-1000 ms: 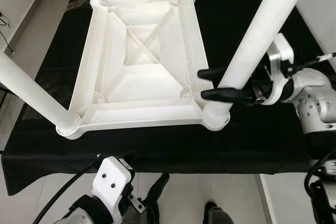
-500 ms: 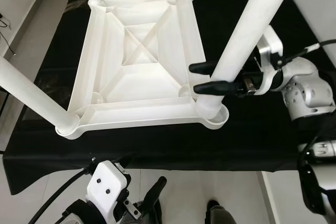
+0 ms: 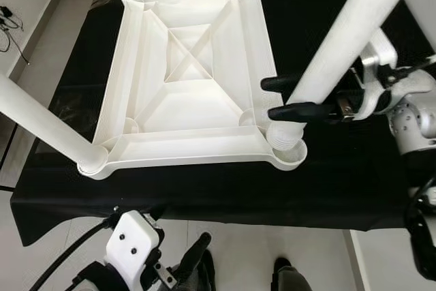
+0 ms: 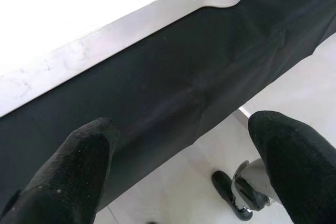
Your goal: Building children table
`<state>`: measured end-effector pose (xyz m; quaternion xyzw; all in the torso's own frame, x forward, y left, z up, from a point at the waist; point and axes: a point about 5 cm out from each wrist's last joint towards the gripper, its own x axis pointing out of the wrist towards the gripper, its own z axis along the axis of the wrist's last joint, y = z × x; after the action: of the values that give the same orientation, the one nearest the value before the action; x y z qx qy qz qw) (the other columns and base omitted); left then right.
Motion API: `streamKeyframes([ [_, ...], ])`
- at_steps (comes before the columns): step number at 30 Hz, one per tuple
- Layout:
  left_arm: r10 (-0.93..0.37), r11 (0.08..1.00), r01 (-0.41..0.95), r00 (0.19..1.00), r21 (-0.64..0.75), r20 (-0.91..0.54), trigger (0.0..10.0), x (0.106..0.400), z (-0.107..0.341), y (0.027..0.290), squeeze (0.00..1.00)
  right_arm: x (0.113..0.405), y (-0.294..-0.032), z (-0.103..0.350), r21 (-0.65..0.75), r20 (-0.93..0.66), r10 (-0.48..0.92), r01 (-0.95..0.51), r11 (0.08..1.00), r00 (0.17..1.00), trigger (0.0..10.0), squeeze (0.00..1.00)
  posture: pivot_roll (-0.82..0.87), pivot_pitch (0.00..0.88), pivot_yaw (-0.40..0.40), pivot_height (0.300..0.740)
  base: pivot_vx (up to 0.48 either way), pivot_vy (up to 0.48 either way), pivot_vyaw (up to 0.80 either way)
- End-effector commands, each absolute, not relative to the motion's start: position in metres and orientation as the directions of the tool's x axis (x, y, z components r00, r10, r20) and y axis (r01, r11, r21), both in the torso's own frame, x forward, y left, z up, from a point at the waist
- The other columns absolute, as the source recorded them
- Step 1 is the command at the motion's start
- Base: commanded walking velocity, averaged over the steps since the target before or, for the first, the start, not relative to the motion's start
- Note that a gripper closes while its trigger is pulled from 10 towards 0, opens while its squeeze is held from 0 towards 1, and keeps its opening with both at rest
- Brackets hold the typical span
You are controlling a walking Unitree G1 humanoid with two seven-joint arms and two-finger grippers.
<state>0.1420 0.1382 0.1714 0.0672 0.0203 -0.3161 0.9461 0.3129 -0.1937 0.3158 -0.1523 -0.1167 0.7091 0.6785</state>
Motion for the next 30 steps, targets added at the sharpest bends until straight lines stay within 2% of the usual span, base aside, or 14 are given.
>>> streamKeyframes([
  [1,-0.602,0.783,0.612,0.790,0.110,-0.115,10.0,0.138,0.169,0.141,0.00,0.313,-0.193,0.293,-0.271,-0.111,0.993,-0.960,-0.077,-0.048,10.0,0.00,0.04,0.388,0.153,0.740,0.000,0.000,0.00],
  [21,-0.605,0.780,0.616,0.788,0.114,-0.115,10.0,0.142,0.169,0.143,0.00,0.294,-0.179,0.281,-0.207,-0.163,0.969,-0.954,-0.219,-0.186,10.0,0.00,0.04,0.380,0.151,0.740,0.000,0.000,0.00],
  [24,-0.605,0.780,0.616,0.788,0.114,-0.114,10.0,0.142,0.169,0.143,0.00,0.292,-0.174,0.280,-0.203,-0.191,0.958,-0.947,-0.250,-0.212,10.0,0.00,0.04,0.380,0.154,0.740,0.000,0.000,0.00],
  [28,-0.609,0.777,0.619,0.785,0.113,-0.115,10.0,0.143,0.169,0.143,0.00,0.285,-0.160,0.275,-0.189,-0.273,0.917,-0.918,-0.349,-0.292,10.0,0.00,0.04,0.378,0.152,0.740,0.000,0.000,0.00],
  [30,-0.609,0.777,0.620,0.785,0.113,-0.115,10.0,0.143,0.169,0.143,0.00,0.284,-0.158,0.275,-0.186,-0.279,0.912,-0.914,-0.360,-0.302,10.0,0.00,0.04,0.377,0.154,0.740,0.000,0.000,0.00],
])
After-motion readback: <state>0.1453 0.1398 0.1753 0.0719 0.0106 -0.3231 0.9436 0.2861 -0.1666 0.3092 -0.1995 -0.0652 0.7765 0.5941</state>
